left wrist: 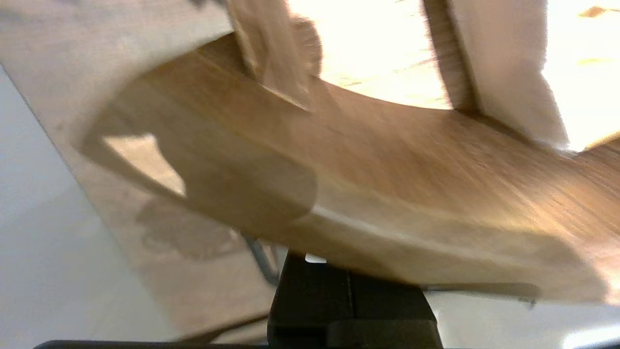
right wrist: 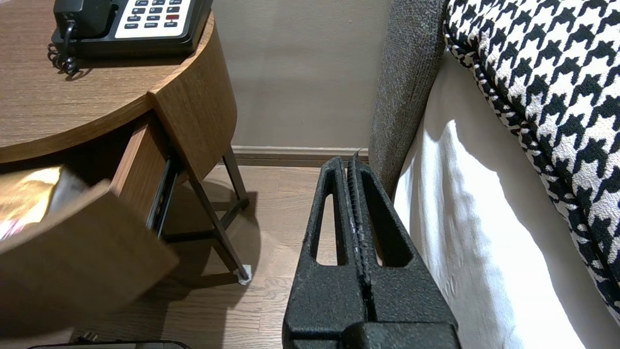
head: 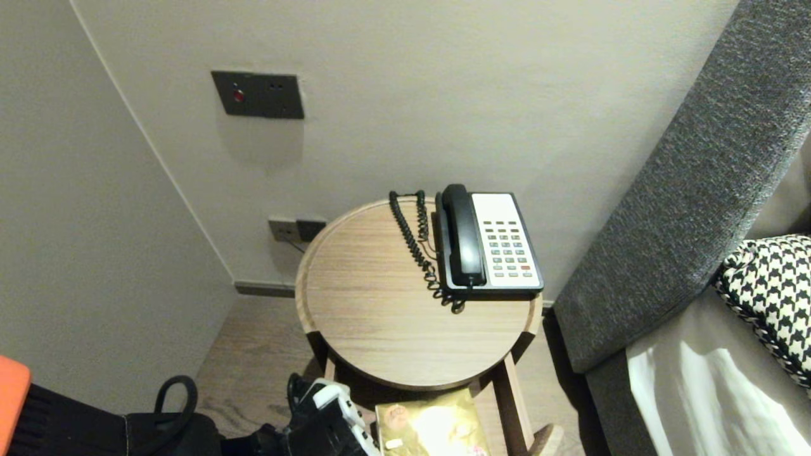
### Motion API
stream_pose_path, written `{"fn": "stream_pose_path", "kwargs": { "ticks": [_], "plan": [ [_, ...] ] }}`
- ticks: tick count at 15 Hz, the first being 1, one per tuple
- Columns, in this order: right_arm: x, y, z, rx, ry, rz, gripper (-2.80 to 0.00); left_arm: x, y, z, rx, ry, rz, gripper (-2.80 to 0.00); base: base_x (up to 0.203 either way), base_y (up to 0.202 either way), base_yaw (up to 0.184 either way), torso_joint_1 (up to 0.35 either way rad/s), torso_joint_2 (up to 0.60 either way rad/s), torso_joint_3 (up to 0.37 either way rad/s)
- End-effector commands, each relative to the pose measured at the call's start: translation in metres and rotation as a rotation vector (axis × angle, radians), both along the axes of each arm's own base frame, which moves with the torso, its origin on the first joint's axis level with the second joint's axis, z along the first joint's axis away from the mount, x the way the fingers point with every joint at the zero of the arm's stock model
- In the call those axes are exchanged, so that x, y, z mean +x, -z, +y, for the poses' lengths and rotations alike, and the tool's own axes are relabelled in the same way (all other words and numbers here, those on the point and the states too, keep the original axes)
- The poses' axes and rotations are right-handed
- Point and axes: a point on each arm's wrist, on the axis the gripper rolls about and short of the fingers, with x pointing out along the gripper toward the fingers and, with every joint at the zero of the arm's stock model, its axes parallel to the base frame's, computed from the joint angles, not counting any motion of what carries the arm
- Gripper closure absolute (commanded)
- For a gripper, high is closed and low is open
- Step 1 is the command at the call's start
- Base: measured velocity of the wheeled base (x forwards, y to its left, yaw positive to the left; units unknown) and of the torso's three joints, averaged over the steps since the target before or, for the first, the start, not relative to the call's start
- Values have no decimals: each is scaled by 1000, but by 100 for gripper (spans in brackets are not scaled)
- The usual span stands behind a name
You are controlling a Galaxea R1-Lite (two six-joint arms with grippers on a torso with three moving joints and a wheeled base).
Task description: Close the nightstand drawer
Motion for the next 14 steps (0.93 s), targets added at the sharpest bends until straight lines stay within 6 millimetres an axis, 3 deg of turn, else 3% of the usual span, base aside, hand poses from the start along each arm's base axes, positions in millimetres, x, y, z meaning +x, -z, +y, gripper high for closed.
{"fn": "stream_pose_path", "kwargs": {
  "ticks": [1, 7, 14],
  "plan": [
    [3, 11, 0, 1, 0, 38, 0, 6, -2, -5, -17, -19, -29, 0, 0, 0, 0, 0, 0, 0],
    [3, 11, 0, 1, 0, 38, 0, 42, -20, -9, -63, -132, -139, 0, 0, 0, 0, 0, 0, 0],
    [3, 11, 0, 1, 0, 38, 0, 67, -41, -15, -137, -189, -227, 0, 0, 0, 0, 0, 0, 0]
  ]
}}
